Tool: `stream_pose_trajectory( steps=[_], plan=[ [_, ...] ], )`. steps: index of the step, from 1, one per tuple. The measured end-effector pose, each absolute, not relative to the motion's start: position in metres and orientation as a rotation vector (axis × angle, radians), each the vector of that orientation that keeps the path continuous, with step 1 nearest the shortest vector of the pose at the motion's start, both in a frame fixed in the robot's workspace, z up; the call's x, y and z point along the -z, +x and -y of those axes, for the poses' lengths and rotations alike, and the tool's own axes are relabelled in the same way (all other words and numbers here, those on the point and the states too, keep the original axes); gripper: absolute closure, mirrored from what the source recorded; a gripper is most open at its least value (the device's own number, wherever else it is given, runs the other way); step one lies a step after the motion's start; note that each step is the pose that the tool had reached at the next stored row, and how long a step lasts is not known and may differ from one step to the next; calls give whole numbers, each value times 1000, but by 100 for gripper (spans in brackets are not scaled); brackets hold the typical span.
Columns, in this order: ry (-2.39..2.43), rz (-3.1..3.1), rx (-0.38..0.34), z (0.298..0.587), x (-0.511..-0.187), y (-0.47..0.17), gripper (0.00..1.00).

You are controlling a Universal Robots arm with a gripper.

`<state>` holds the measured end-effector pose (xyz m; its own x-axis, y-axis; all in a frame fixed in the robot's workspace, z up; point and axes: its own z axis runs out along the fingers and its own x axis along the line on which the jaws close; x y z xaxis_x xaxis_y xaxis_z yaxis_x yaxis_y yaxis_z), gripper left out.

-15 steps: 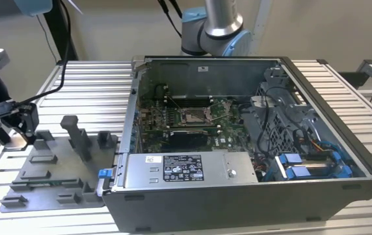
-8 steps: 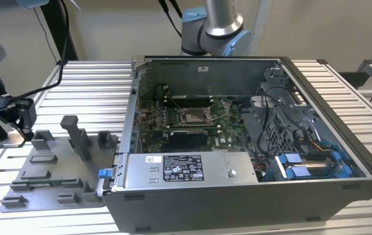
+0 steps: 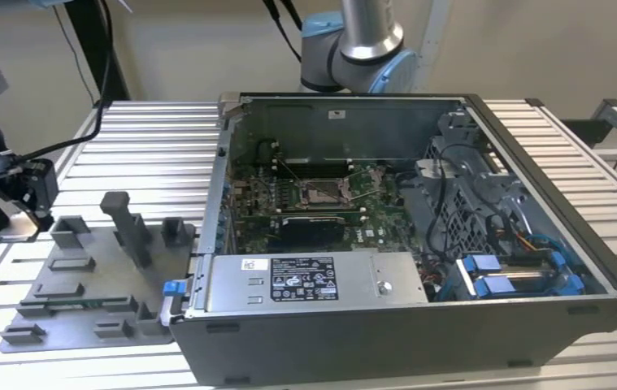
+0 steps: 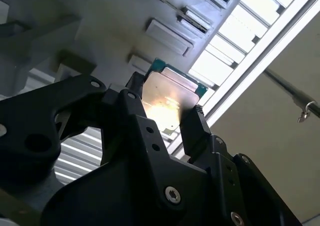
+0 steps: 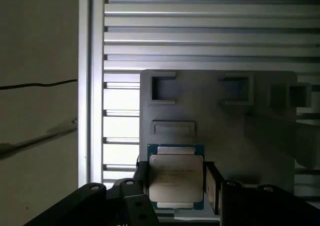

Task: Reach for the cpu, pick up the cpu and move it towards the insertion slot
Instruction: 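Pick up the cpu and move it towards the insertion slot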

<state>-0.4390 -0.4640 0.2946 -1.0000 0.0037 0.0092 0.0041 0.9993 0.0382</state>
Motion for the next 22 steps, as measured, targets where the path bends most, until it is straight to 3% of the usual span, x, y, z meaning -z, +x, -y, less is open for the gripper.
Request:
stream_pose_trajectory(
  steps=[22],
  plan=[
    [-6,3128,60,464,-336,-439,100]
  ],
)
